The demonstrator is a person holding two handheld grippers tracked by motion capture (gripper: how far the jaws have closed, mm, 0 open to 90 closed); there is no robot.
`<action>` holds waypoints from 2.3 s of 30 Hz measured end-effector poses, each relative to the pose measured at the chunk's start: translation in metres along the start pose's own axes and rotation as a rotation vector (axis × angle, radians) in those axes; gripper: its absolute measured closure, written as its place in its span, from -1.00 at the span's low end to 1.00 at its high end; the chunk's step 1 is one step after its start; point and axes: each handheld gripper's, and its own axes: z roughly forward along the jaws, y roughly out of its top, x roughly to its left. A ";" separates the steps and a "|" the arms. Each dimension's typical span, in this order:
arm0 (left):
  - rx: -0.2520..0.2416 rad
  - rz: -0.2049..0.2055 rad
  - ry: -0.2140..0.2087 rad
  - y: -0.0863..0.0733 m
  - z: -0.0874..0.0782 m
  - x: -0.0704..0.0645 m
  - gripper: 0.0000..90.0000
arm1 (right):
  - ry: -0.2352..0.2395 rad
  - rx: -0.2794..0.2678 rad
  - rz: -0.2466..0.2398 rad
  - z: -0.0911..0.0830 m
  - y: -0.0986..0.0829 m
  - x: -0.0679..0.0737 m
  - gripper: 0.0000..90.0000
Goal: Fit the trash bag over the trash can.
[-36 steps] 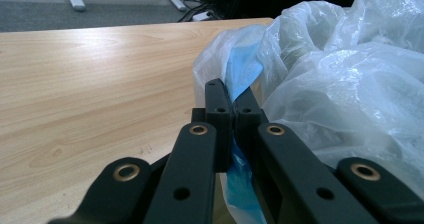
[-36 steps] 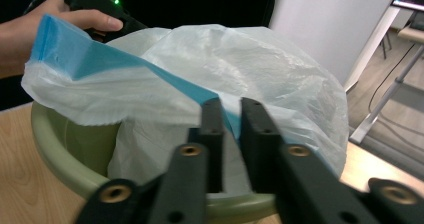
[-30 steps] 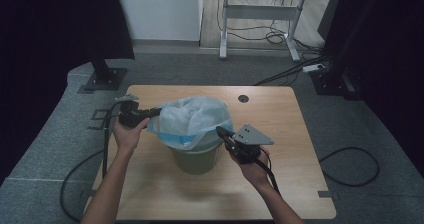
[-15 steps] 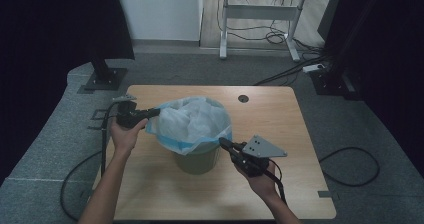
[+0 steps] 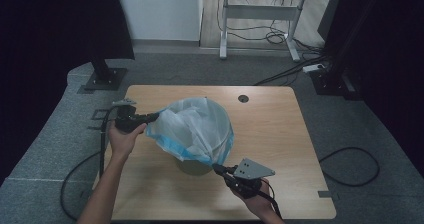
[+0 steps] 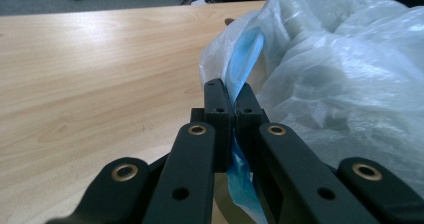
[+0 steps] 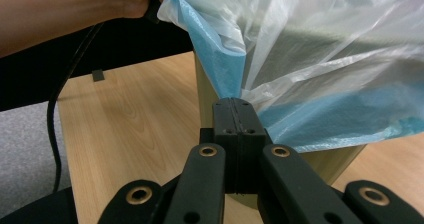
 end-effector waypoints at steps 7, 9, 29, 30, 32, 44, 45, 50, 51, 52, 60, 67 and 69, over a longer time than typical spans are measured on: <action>0.050 0.021 0.015 -0.004 0.004 -0.001 0.95 | -0.005 0.038 0.010 0.010 -0.014 -0.004 0.99; 0.054 0.020 0.016 -0.004 0.005 -0.001 0.95 | -0.006 0.056 0.025 0.013 -0.018 -0.009 0.99; 0.139 -0.028 0.012 -0.026 0.030 0.004 0.94 | -0.041 0.182 0.103 0.039 -0.058 -0.037 0.98; 0.142 -0.027 0.013 -0.027 0.031 0.004 0.93 | -0.048 0.188 0.106 0.039 -0.059 -0.038 0.98; 0.150 -0.028 0.008 -0.030 0.035 0.005 0.93 | -0.056 0.191 0.118 0.039 -0.065 -0.043 0.98; 0.179 -0.027 -0.001 -0.036 0.049 0.005 0.93 | -0.088 0.220 0.161 0.044 -0.077 -0.057 0.98; 0.181 -0.026 -0.001 -0.036 0.049 0.005 0.92 | -0.090 0.222 0.169 0.045 -0.077 -0.058 0.98; 0.152 -0.022 0.018 -0.034 0.046 0.005 0.81 | -0.068 0.187 0.171 0.039 -0.075 -0.058 0.74; 0.137 -0.027 0.011 -0.034 0.043 0.005 0.81 | -0.078 0.168 0.175 0.036 -0.072 -0.057 0.58; 0.127 -0.033 0.003 -0.033 0.042 0.006 0.81 | -0.095 0.151 0.173 0.032 -0.068 -0.056 0.54; 0.089 -0.036 -0.001 -0.029 0.034 0.010 0.87 | -0.247 -0.008 0.191 -0.017 -0.022 -0.074 0.19; 0.072 -0.034 -0.008 -0.025 0.035 0.009 0.90 | -0.264 -0.062 0.135 -0.014 0.043 -0.099 0.13; 0.068 -0.028 -0.009 -0.023 0.036 0.009 0.90 | -0.256 -0.056 0.117 -0.003 0.061 -0.105 0.13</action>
